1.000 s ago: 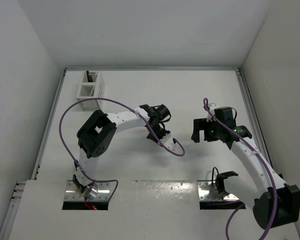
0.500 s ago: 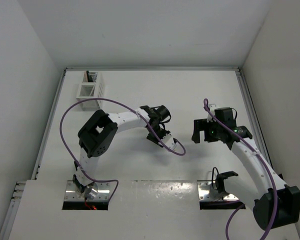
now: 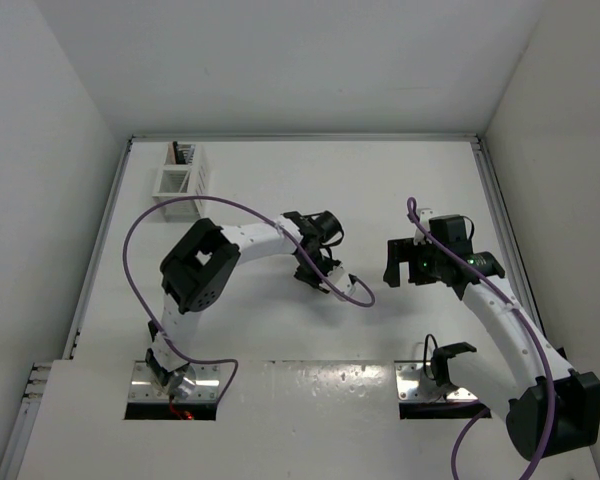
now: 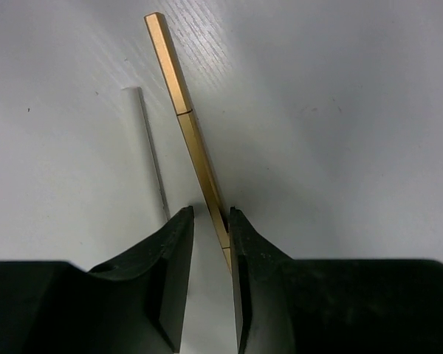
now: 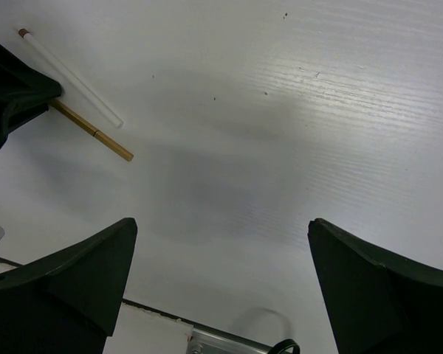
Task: Organize the makeup
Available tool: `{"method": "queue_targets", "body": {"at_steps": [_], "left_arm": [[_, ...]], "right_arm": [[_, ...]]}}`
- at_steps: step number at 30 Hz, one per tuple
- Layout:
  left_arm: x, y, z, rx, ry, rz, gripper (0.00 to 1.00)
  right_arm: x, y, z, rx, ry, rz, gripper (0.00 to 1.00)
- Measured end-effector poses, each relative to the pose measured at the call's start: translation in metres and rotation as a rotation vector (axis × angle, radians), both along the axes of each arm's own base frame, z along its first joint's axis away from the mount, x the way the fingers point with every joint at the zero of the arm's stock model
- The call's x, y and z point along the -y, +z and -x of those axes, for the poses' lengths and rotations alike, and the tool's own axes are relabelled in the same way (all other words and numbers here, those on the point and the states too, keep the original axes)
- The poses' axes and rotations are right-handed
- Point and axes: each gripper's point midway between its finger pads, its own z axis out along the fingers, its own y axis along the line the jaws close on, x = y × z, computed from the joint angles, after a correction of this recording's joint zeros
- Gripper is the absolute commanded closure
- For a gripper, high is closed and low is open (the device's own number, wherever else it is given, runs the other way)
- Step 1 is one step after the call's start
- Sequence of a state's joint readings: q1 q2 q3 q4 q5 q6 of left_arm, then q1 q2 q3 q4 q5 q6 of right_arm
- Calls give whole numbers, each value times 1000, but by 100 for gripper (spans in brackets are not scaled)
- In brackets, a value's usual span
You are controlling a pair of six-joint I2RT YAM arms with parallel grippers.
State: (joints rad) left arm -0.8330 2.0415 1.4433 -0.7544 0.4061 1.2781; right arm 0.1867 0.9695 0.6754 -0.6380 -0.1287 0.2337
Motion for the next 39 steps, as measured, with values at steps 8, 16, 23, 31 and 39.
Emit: {"method": "queue_targets", "body": {"at_steps": [8,16,23,31,39], "left_arm": [[3,-1,-2,16,36,-31,71],[7,-2,0,61,49,-74,74],[7,-3,1,95,55,-103,84],[5,-4,4,84,106,-121,100],[8,0,7,4,187,-83,100]], "right_arm": [[1,-1,1,-4,5,4,1],[5,-1,6,-10,9,26,1],[7,3,7,-8,15,43,1],[10,7,9,5,14,54,1],[11,11,9,26,10,55,1]]}}
